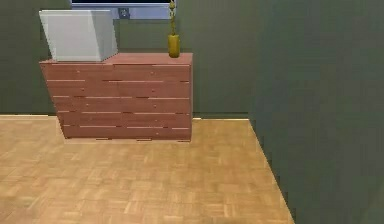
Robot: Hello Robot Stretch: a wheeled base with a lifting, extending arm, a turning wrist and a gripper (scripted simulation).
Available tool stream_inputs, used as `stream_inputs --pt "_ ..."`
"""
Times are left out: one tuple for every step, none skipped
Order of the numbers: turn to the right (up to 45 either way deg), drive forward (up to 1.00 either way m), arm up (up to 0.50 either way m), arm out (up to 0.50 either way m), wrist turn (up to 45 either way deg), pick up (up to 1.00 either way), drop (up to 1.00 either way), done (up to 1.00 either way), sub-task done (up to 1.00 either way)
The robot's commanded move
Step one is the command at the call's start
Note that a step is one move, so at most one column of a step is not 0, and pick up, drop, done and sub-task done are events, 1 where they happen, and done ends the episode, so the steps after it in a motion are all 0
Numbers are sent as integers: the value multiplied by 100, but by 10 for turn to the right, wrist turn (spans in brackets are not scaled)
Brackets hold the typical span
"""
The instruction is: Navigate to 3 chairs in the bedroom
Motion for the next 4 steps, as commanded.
stream_inputs --pt "0 30 0 0 0 0 0 0 0" --pt "-450 0 0 0 0 0 0 0 0" --pt "0 100 0 0 0 0 0 0 0" --pt "-120 0 0 0 0 0 0 0 0"
